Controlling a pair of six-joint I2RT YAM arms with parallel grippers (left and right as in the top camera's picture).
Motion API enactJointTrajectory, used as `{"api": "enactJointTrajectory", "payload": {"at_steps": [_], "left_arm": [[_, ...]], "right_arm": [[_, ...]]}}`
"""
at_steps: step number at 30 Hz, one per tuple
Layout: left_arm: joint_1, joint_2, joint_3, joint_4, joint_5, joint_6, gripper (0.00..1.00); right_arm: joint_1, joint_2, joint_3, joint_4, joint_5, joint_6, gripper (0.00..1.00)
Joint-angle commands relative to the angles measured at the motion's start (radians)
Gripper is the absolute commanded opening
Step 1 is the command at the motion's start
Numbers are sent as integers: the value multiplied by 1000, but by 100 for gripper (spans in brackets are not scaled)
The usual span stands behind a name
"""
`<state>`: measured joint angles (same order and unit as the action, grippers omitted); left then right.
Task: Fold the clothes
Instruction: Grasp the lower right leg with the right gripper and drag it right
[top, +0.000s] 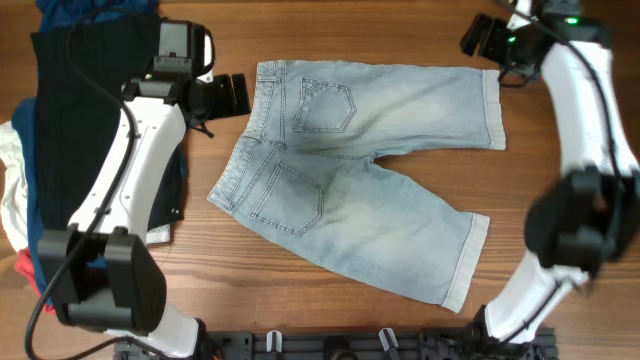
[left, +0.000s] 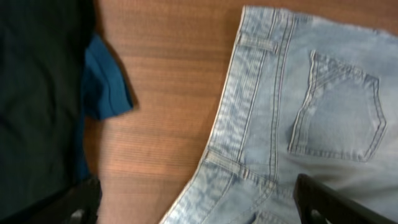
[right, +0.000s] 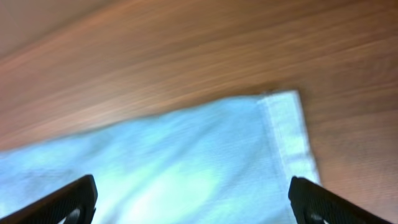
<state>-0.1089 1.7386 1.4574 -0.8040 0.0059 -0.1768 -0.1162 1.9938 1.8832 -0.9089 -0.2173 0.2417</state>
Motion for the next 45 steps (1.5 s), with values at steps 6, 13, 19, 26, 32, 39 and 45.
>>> {"api": "enactJointTrajectory", "payload": {"at_steps": [6,13,19,26,32,39,45], "left_arm": [[7,-137,3,-230,201,-32,100],[7,-179,3,-395,62,-135,100],[7,-201,0,-369,18,-145,100],[7,-199,-1,-320,18,-145,100],[6,-171,-1,-301,19,-146,100],[6,-109,-1,-299,23,-146,100],[6,-82,-1,-283,23,-146,100]], "right_arm": [[37,-330,33,-523,-197,-79,94],[262,-493,-48,-699,87,200,96],[390,-579,-499,-605,89,369,99],[392,-576,-917,-186,33,420,94],[391,-515,-1065,57,55,476,90],[367,-371,-1074,132,97,567,85],[232,-335,-1074,107,163,563,89]]}}
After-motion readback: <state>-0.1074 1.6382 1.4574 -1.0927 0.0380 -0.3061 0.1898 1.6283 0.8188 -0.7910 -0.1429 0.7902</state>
